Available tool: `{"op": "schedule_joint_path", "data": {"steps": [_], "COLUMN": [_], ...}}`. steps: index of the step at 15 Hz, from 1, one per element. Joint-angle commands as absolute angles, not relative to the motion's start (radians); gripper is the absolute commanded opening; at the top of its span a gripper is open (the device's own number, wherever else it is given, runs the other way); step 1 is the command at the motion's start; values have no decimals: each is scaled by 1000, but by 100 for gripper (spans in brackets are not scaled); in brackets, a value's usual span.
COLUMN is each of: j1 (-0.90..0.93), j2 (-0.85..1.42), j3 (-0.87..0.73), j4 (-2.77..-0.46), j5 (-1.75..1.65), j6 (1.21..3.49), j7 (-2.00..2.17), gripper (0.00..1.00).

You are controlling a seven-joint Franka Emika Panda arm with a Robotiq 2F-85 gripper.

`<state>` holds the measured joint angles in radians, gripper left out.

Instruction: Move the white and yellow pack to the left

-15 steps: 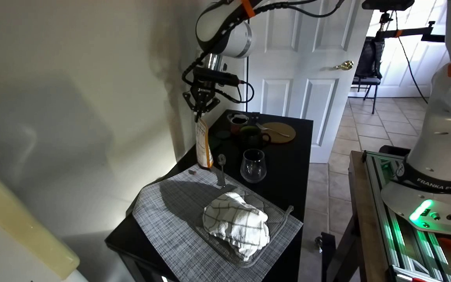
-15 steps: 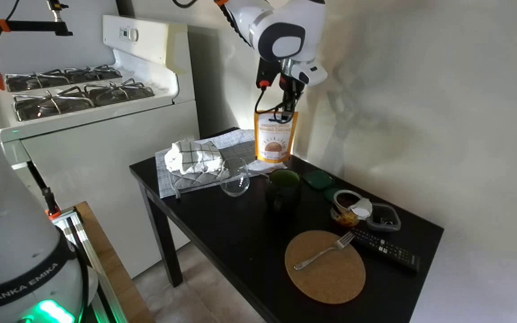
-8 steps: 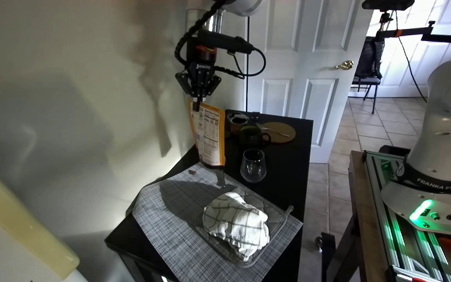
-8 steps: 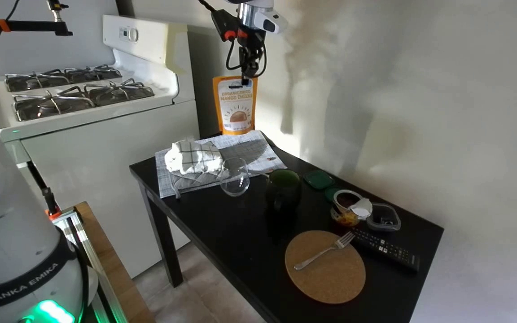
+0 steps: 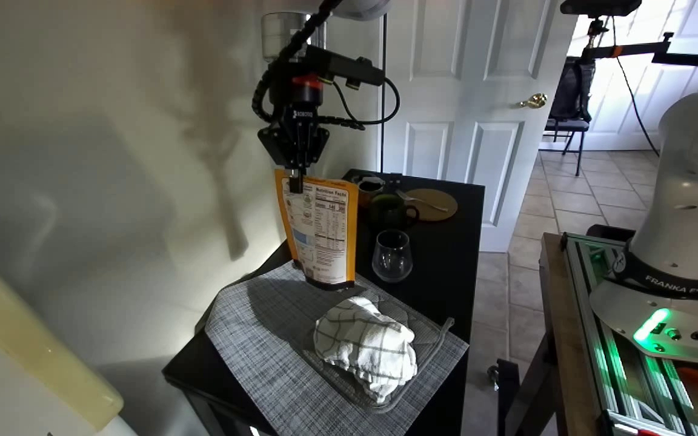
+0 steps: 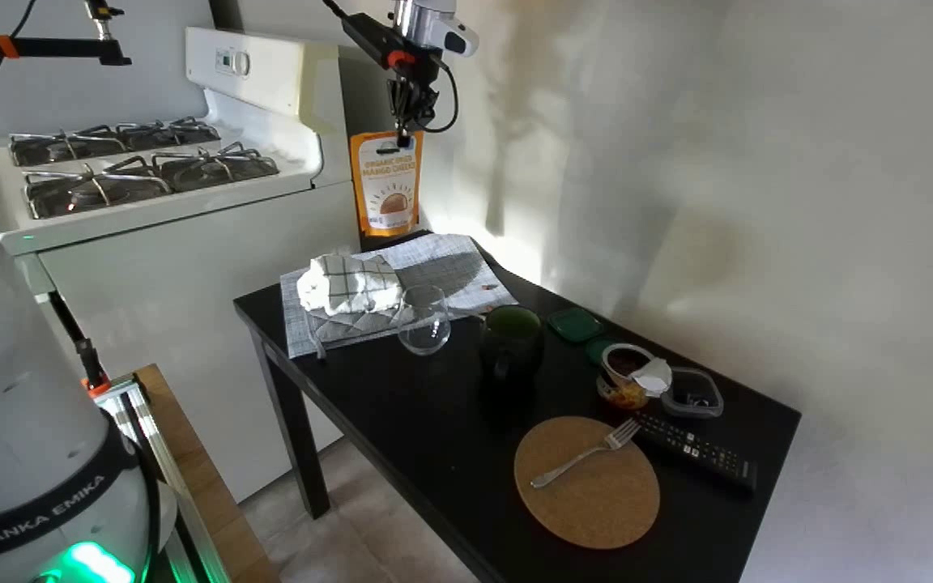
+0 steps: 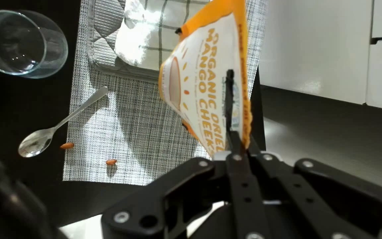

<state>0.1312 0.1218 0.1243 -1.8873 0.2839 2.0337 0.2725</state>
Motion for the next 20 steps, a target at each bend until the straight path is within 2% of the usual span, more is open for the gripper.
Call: {"op": "schedule_joint_path", "data": {"steps": [1,8,13,20], "j1": [136,227,265,308], "j2": [130,221,360,505], "j3": [128,156,155,160], "j4": [-1888,-1873,-1824,-1703], "j5": [301,212,228,228], "j6": [2063,2322,2453,2422], "j7": [264,518,555,535], "gripper": [1,1,1,1]}}
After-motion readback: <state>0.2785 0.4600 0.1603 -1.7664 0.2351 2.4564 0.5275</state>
